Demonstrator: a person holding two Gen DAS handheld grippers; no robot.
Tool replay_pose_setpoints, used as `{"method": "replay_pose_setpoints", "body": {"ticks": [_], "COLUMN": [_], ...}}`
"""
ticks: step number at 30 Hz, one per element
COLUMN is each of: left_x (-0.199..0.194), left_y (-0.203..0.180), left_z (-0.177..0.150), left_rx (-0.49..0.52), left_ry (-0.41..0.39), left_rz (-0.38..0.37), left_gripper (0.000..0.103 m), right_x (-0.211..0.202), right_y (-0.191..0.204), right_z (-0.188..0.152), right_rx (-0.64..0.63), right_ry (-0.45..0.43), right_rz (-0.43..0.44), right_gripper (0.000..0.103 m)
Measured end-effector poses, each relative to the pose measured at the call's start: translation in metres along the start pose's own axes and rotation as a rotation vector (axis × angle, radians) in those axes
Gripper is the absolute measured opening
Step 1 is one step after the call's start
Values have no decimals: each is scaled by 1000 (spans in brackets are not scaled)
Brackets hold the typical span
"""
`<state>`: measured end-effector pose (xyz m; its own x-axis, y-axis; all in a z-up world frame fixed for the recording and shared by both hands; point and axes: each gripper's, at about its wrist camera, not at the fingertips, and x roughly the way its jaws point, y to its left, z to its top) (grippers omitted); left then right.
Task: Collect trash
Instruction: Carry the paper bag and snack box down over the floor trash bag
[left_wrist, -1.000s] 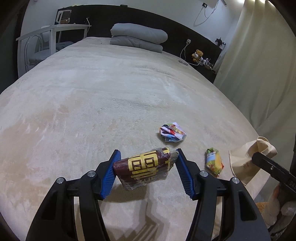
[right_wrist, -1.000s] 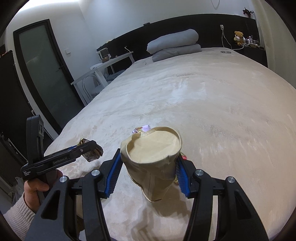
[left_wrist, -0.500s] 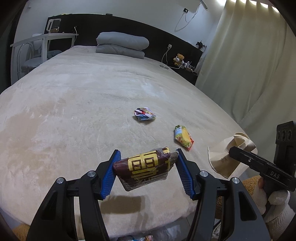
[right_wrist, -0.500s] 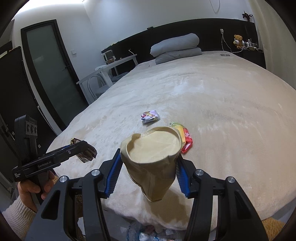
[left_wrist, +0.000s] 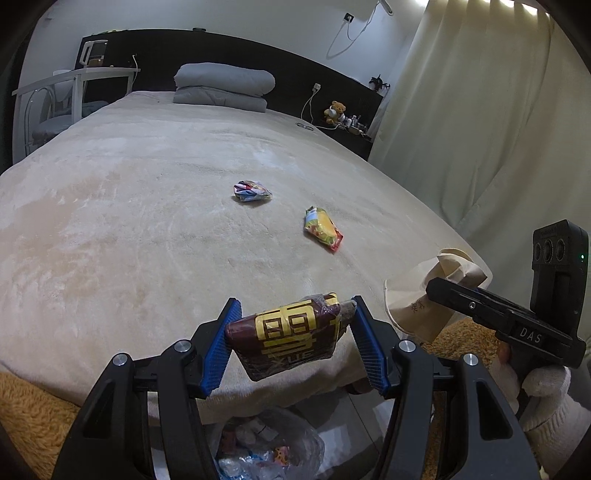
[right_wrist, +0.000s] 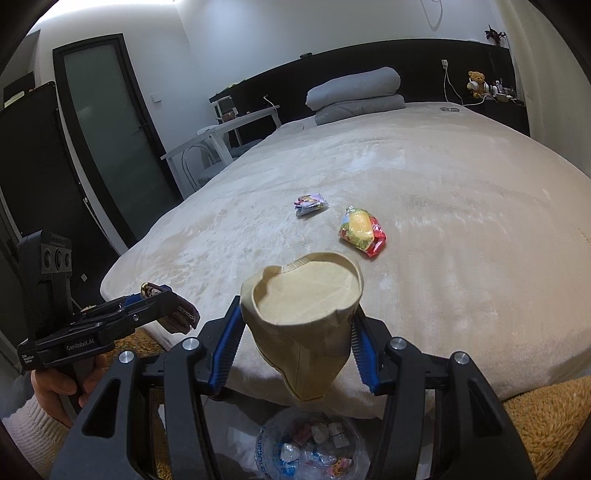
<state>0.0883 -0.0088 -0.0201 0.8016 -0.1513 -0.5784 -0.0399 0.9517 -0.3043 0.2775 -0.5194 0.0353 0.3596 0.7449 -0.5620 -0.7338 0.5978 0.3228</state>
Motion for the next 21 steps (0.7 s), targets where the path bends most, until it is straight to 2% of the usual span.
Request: {"method": "replay_pose_setpoints", "body": {"ticks": [10, 18, 21], "left_x": [2, 13, 17], "left_y": [-12, -9, -12], "left_z": [-28, -55, -64], "left_rx": [5, -38, -26], "left_ry": [72, 186, 225], "left_rz": [-2, -4, 10], "left_gripper": [59, 59, 59], "right_x": [-1, 15, 22], "right_y": [4, 4, 2], "right_z": [-25, -50, -58], "right_rx": [6, 21, 35], "right_ry": [66, 185, 234], "right_rz": [10, 4, -7], "right_gripper": [54, 54, 54]}}
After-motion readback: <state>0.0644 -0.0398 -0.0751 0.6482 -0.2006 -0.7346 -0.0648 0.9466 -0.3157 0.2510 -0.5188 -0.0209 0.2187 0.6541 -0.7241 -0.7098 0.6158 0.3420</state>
